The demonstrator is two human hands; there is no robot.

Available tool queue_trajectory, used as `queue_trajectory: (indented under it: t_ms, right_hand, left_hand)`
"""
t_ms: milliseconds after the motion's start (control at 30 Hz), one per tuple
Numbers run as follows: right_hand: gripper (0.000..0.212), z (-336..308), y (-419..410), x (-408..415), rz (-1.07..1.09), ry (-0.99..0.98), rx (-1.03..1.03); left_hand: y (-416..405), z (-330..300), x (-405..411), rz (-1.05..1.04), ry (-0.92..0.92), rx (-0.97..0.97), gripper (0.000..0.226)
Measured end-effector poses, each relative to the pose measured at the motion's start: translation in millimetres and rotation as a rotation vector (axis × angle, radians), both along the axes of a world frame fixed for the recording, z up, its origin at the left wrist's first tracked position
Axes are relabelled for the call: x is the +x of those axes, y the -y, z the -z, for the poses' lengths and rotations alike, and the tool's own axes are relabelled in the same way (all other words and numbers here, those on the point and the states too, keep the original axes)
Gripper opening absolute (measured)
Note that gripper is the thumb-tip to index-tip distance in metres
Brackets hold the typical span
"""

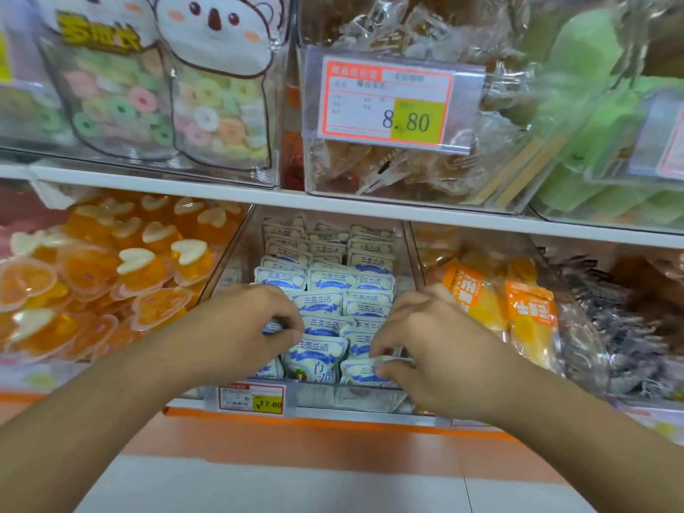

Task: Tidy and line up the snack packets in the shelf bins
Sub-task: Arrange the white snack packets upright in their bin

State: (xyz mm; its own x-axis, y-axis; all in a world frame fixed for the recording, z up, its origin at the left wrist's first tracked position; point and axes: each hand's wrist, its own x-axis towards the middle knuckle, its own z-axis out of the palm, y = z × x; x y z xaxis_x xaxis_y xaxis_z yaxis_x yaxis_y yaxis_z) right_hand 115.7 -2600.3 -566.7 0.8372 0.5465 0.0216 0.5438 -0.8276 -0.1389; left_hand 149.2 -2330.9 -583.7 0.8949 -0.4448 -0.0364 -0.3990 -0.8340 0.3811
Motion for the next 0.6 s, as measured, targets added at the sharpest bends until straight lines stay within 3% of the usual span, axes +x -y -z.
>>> queue_trajectory:
  t_ms: [333,500,600]
  right_hand:
    - [0.022,0,-9,6,-0.002,-0.006,-0.222]
    - [0.021,-26,-26,23,0.091,-0.123,0.135]
    - [0.024,-15,-60,53,0.113,-0.133,0.186]
  left_hand:
    - [-27,-14,1,-0.074,0.231,0.049,0.008]
    - [-46,-12,-13,-0.096,0.291,0.023,0.037]
    - [-57,-6,-18,-0.132,0.304,0.044,0.05]
